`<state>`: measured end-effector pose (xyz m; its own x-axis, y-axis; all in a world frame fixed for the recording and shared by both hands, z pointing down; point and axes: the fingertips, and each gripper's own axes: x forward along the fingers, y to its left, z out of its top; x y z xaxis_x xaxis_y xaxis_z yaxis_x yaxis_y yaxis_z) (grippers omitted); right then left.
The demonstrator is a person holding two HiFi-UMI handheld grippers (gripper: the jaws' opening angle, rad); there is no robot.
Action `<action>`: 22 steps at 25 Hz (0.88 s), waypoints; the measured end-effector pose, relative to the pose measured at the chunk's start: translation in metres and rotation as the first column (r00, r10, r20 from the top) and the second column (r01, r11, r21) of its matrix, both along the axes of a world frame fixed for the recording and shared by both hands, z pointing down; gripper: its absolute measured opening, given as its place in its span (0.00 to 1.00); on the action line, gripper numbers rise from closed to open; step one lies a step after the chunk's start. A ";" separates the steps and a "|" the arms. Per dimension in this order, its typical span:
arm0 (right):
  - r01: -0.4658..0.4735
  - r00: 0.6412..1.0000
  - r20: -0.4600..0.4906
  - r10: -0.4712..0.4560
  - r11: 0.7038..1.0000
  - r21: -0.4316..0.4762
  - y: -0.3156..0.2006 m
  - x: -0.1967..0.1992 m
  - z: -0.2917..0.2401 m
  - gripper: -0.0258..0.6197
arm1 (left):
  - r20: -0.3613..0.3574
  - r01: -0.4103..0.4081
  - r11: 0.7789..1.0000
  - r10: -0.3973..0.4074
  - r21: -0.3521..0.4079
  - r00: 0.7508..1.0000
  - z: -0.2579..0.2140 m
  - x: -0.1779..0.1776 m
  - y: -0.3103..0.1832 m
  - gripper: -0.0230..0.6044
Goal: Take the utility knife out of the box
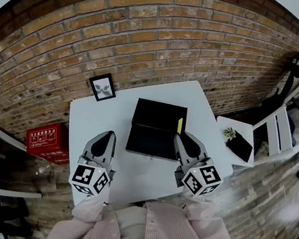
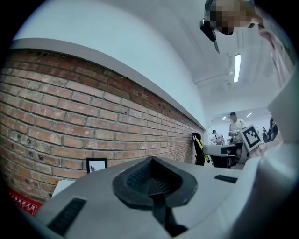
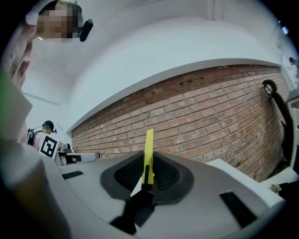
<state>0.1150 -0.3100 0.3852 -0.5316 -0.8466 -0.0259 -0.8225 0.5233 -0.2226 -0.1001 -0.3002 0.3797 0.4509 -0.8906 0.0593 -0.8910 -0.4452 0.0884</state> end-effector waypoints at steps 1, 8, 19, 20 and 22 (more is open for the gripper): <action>-0.008 1.000 0.002 0.008 1.000 0.007 0.001 0.003 -0.003 0.14 | -0.001 0.007 1.000 -0.007 0.006 1.000 -0.003 -0.002 0.001 0.02; -0.046 0.999 0.011 0.045 0.998 0.052 0.011 0.018 -0.019 0.14 | 0.005 0.035 0.998 -0.035 0.055 0.999 -0.022 -0.009 0.008 0.02; -0.090 0.996 0.013 0.090 0.992 0.083 0.022 0.031 -0.036 0.14 | 0.017 0.064 0.995 -0.066 0.077 0.998 -0.030 -0.020 0.015 0.02; -0.090 0.996 0.009 0.089 0.992 0.084 0.022 0.030 -0.035 0.14 | 0.017 0.065 0.995 -0.067 0.077 0.998 -0.030 -0.020 0.015 0.02; -0.086 0.996 0.001 0.087 0.993 0.085 0.022 0.030 -0.034 0.14 | 0.017 0.066 0.995 -0.068 0.077 0.998 -0.030 -0.021 0.015 0.02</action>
<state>0.1447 -0.2883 0.3511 -0.4567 -0.8841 -0.0986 -0.8661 0.4672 -0.1777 -0.1210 -0.2848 0.3497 0.3895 -0.9210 -0.0012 -0.9203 -0.3893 0.0385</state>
